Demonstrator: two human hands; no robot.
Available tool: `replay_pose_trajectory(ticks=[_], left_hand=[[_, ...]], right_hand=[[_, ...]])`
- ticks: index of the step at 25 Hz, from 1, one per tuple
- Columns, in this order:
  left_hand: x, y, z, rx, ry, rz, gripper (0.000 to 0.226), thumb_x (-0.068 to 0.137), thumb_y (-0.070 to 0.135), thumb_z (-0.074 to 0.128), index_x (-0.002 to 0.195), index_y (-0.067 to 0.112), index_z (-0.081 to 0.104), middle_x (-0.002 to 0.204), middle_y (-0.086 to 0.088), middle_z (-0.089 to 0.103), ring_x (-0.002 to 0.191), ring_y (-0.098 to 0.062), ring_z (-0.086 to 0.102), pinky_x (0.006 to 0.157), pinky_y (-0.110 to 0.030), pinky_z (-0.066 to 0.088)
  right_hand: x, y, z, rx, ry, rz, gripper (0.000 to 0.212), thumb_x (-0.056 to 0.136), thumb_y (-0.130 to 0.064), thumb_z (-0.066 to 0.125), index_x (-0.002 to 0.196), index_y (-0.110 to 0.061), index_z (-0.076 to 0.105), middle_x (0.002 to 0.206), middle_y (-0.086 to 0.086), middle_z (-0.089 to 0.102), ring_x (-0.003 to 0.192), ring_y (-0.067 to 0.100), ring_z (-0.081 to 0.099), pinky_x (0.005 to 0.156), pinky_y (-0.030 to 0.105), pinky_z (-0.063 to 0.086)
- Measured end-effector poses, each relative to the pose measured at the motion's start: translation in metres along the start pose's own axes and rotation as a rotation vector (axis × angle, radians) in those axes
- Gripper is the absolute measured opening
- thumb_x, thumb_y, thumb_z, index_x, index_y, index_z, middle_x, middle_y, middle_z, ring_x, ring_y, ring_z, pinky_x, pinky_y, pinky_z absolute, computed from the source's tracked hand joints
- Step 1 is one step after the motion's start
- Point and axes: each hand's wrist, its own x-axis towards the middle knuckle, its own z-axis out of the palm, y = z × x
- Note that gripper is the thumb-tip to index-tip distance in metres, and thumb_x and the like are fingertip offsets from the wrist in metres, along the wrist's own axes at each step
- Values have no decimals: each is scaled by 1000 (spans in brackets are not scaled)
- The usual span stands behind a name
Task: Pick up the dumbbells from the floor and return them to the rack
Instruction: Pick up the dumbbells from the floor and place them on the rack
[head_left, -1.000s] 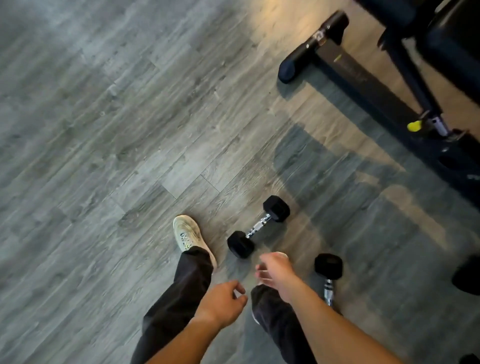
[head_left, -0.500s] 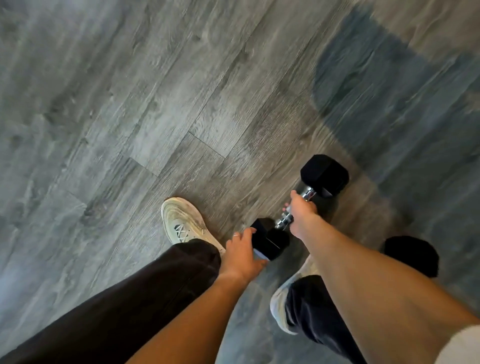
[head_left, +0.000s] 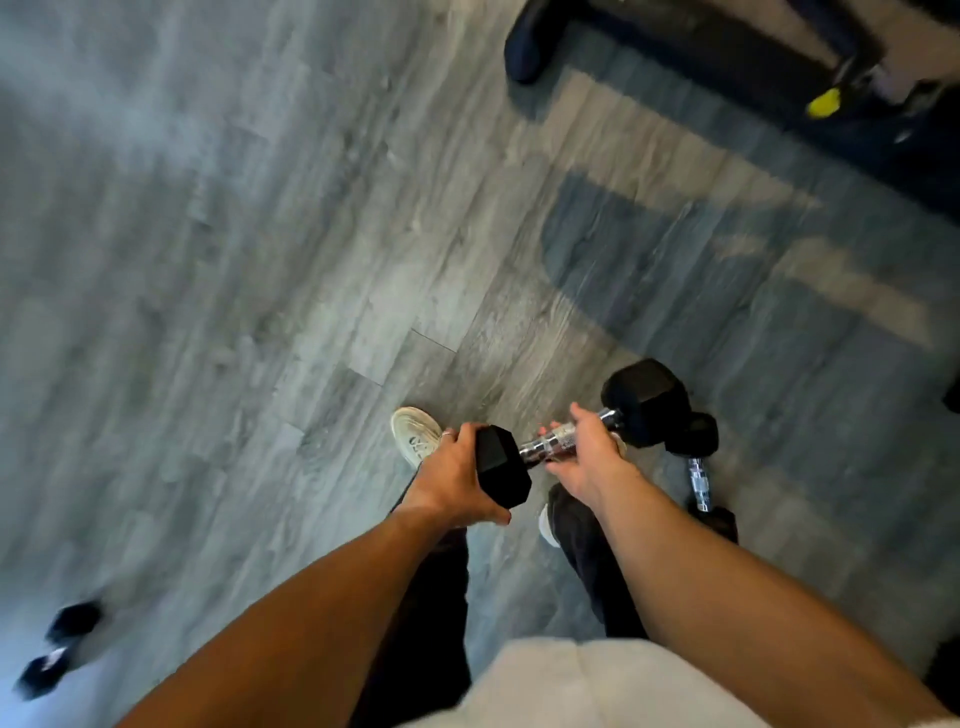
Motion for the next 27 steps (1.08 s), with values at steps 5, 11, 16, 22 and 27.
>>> replay_pose_trajectory(ticks=[5, 11, 16, 22, 27], left_hand=[[-116, 108, -98, 344, -110, 222, 99, 35, 52, 90, 121, 29, 46, 114, 5, 55, 100, -16, 58, 87, -34, 55], [-162, 235, -126, 806, -204, 594, 77, 37, 57, 86, 106, 38, 58, 100, 11, 66, 85, -11, 65, 72, -30, 60], [-205, 326, -83, 1173, -341, 956, 65, 31, 58, 80, 89, 42, 55, 87, 16, 64, 78, -4, 65, 67, -28, 60], [-285, 372, 38, 1596, -505, 1321, 67, 28, 56, 79, 84, 37, 50, 80, 13, 60, 68, -5, 60, 53, -21, 49], [-346, 363, 155, 1822, -569, 1481, 78, 27, 64, 79, 92, 37, 45, 92, 16, 54, 81, -10, 57, 67, -27, 51]], right_hand=[[-189, -4, -57, 186, 1, -117, 19, 94, -21, 60, 103, -4, 57, 93, 12, 66, 84, 27, 64, 88, 48, 53], [-290, 12, -120, 637, 83, -266, 23, 91, -19, 63, 111, -7, 56, 105, 17, 68, 91, 31, 64, 87, 44, 52], [-334, 58, -177, 1149, 88, -349, 20, 91, -10, 61, 110, -5, 55, 90, 22, 64, 78, 33, 63, 80, 49, 55], [-343, 151, -245, 1699, 66, -410, 12, 93, -11, 59, 99, -1, 58, 94, 21, 66, 81, 33, 64, 69, 49, 58], [-329, 229, -314, 1967, 56, -398, 15, 97, -12, 51, 84, -6, 49, 78, 15, 59, 69, 28, 60, 50, 39, 58]])
